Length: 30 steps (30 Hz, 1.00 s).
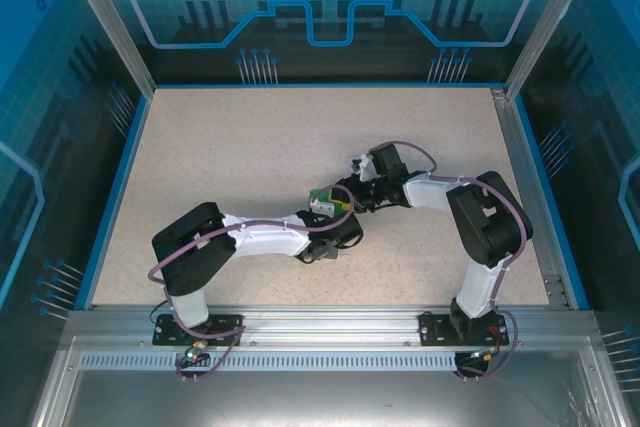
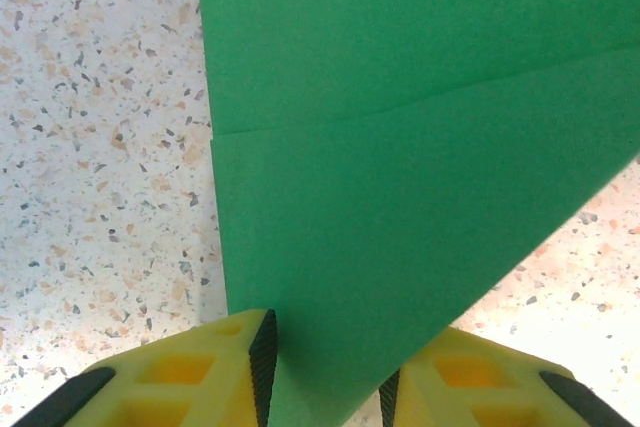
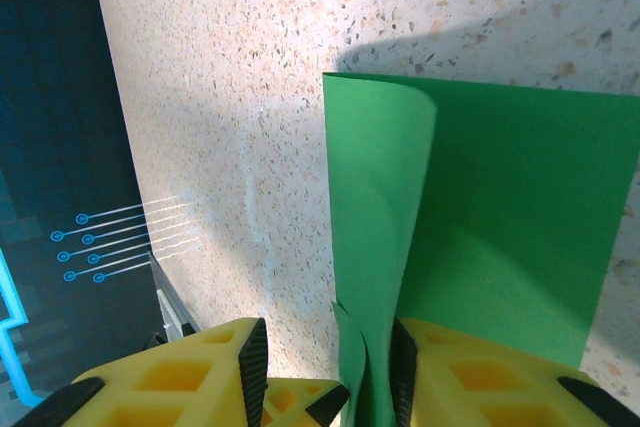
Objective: Fold a paper plane with a square sheet of paper (pick it up from the middle)
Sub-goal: Fourth fold the wing at the center of the table.
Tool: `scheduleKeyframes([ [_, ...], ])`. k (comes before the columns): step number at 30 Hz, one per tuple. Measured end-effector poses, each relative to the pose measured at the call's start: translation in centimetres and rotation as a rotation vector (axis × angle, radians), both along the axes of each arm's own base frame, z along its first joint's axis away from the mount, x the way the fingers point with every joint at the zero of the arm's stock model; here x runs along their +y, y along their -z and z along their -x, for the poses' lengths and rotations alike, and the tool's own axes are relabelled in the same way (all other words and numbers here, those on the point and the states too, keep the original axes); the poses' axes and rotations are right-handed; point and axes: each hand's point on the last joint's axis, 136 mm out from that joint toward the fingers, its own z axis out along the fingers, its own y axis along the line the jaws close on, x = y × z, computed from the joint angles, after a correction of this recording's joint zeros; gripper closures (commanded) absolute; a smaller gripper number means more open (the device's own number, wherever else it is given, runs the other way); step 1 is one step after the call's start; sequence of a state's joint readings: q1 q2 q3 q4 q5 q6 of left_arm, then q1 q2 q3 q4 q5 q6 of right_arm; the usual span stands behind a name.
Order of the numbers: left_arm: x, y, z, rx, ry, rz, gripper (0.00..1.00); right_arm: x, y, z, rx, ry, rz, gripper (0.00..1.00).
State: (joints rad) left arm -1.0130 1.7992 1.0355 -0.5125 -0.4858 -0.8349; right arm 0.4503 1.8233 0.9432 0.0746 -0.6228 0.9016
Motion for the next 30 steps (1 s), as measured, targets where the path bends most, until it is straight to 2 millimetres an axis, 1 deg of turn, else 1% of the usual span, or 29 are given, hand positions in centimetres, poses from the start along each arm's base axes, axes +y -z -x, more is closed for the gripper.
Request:
scheduleKeyframes([
  [11, 0.13, -0.1, -0.19, -0.012, 0.003, -0.01, 0.74, -0.05, 0.09, 0.1, 0.006, 0.0, 0.003, 0.61],
  [14, 0.13, -0.11, -0.21, -0.013, 0.007, -0.012, 0.73, -0.06, 0.09, 0.1, 0.006, 0.0, 0.004, 0.61],
  [17, 0.12, -0.11, -0.22, -0.013, 0.02, -0.018, 0.7, -0.11, 0.18, 0.2, 0.012, 0.0, 0.007, 0.62],
  [19, 0.1, -0.15, -0.24, -0.013, 0.027, -0.02, 0.68, -0.12, 0.2, 0.23, 0.014, 0.0, 0.008, 0.64],
  [24, -0.06, -0.37, -0.23, -0.03, 0.072, -0.019, 0.65, -0.26, 0.29, 0.25, 0.022, 0.004, 0.011, 0.73],
  [30, -0.05, -0.5, -0.19, -0.041, 0.12, -0.028, 0.68, -0.41, 0.28, 0.13, 0.025, 0.008, 0.013, 0.76],
])
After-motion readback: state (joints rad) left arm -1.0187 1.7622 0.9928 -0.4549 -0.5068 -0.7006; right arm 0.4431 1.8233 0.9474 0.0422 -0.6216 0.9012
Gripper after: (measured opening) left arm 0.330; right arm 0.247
